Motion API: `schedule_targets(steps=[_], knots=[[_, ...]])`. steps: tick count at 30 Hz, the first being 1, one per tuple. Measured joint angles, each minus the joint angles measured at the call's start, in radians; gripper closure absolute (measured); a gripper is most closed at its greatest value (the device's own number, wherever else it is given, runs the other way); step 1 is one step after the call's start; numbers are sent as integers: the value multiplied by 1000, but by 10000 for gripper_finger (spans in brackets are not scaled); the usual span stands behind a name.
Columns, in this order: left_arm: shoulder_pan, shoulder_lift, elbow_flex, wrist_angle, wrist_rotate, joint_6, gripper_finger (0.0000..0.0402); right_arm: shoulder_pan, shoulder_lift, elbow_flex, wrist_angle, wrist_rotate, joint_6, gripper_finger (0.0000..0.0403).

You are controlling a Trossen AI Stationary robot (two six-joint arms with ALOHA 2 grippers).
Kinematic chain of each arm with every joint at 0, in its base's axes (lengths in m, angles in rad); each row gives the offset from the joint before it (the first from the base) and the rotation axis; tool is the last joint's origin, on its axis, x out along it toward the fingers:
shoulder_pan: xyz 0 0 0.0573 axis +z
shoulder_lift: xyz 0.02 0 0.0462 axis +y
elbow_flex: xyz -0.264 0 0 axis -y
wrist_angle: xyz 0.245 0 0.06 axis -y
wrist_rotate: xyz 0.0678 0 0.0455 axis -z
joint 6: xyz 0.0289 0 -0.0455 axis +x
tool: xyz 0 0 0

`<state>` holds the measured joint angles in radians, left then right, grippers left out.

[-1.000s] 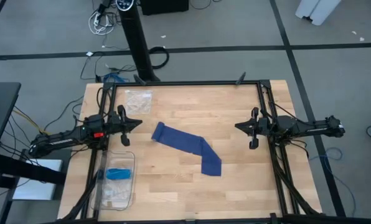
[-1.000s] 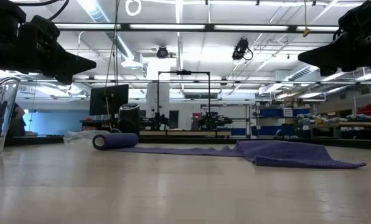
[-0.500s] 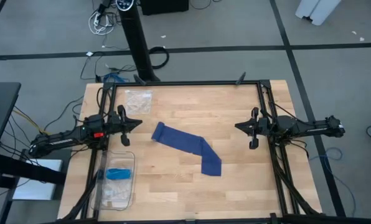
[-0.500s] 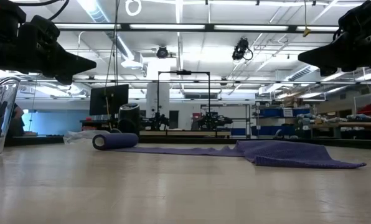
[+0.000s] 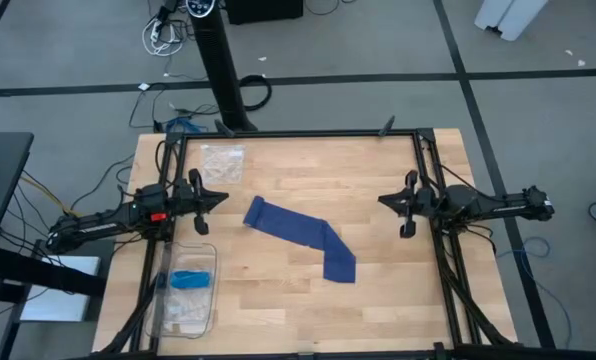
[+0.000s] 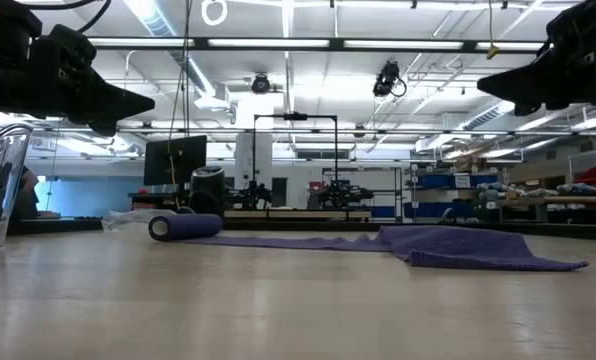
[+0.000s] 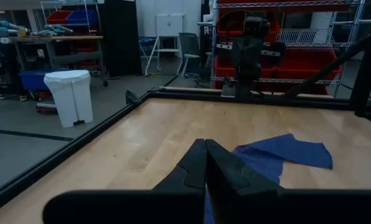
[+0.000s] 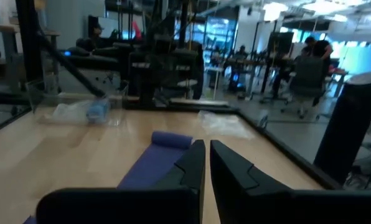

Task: Roll bandage
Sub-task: Roll the blue bandage

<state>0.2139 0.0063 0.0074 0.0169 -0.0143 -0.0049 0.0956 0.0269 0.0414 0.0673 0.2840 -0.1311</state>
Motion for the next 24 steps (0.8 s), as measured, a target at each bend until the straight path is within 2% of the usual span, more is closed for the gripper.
schedule_targets(steps=[6,13,18,24], knots=[[0,0,0,0,0,0,390,0,0,0,141,-7,16,376],[0,0,0,0,0,0,390,0,28,0,277,-105,232,377],[0,0,0,0,0,0,390,5,122,0,288,-124,267,374],[0,0,0,0,0,0,390,38,276,2,460,-231,228,392]])
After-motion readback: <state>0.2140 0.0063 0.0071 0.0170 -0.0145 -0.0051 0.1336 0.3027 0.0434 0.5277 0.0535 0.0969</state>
